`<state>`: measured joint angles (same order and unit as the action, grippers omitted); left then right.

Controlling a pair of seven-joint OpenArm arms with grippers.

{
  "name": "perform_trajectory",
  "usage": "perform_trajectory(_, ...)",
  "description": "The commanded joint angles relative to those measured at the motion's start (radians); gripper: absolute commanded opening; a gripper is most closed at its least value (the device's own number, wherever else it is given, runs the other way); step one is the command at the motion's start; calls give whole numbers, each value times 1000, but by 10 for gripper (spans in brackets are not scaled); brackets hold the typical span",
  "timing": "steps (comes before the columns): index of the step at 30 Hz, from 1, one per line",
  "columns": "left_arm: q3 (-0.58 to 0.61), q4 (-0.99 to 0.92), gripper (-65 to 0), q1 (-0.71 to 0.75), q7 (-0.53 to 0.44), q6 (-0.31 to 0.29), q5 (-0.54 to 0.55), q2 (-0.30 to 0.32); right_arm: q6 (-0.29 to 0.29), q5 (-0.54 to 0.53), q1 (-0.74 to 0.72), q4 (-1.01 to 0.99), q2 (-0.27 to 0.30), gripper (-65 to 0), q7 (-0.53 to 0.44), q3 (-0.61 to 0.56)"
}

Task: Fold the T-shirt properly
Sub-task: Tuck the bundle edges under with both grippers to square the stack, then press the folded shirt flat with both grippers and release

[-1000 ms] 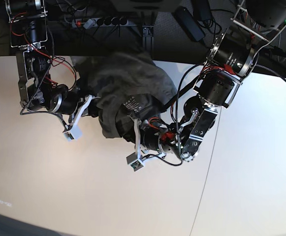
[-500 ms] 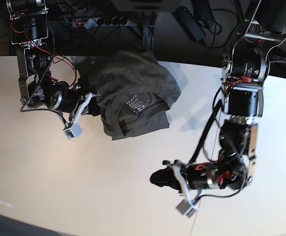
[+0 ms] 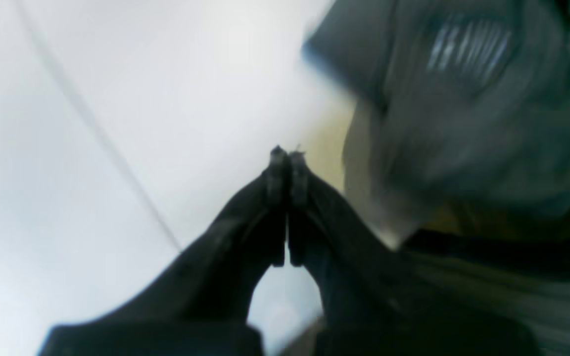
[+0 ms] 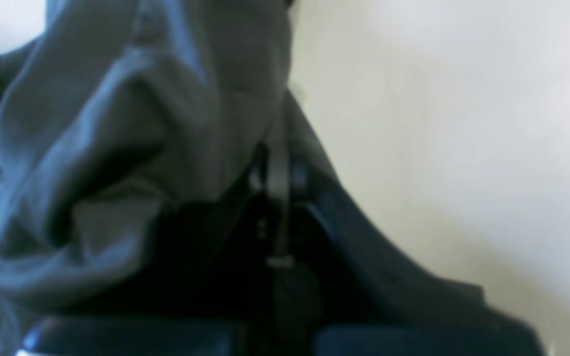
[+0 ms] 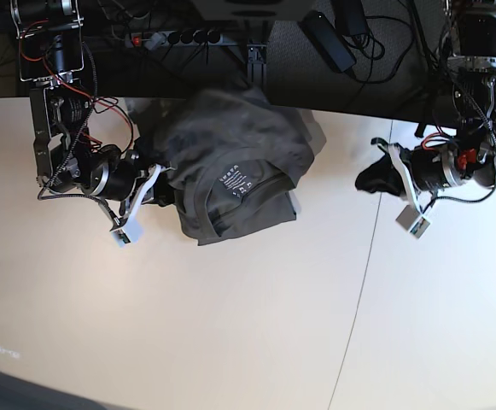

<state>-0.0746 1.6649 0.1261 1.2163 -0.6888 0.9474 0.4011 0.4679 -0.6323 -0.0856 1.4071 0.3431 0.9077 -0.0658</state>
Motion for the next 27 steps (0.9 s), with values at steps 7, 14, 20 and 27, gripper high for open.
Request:
perform_trajectory(7, -2, 52, -650, 122, -68, -9, 39, -8, 55, 47, -19, 1, 11, -650, 29, 1)
perform_trajectory(14, 130, 62, -650, 126, -119, -9, -84, -55, 55, 46, -22, 1, 11, -650, 28, 1)
perform_trajectory(20, 274, 59, -650, 102, -253, -9, -238, -55, 55, 46, -22, 1, 11, -650, 40, 1)
perform_trajectory(27, 343, -57, -650, -70, -291, -9, -286, -63, 55, 18, -22, 1, 12, -650, 96, 1)
